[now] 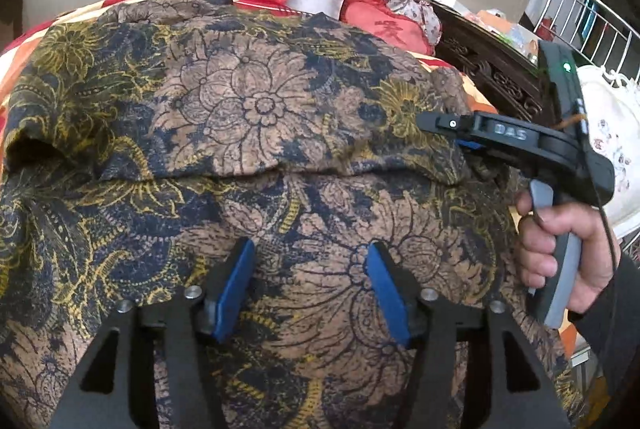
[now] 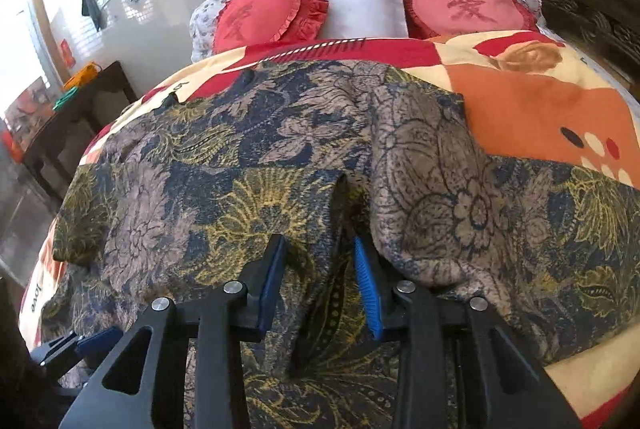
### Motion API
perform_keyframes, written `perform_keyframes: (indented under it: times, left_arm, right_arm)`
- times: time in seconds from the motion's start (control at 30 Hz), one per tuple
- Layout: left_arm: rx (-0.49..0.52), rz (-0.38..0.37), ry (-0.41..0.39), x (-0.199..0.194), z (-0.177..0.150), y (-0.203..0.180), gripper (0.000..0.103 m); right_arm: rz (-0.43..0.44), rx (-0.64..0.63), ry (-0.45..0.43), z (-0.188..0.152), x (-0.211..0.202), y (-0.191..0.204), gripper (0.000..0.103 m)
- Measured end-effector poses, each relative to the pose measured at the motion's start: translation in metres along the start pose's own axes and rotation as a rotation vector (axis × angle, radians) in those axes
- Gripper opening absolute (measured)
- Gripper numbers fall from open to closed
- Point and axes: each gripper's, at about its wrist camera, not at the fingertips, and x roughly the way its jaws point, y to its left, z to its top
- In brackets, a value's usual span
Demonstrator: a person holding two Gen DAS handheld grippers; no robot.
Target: Fold small clothes
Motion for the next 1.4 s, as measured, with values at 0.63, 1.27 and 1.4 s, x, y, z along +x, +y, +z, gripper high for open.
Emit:
perform_keyframes:
  times: [0.63, 1.27, 1.4]
  left_arm:
    - [-0.033, -0.046, -0.007, -0.006, -0.003, 0.012, 0.062]
    - [-0.092, 0.448, -0.077, 0.027, 0.108, 0.1, 0.027]
    - [-0.17, 0.431, -0.132, 0.026, 0.099, 0.124, 0.022]
  right_arm:
    - [0.015, 0.22, 0.049, 0.002, -0.043, -0.083, 0.0]
    - [-0.126, -0.094, -0.136, 0.009, -0.071, 0.007, 0.011]
    - [-0.261, -0.025, -0.093, 0.011, -0.022, -0.006, 0.011]
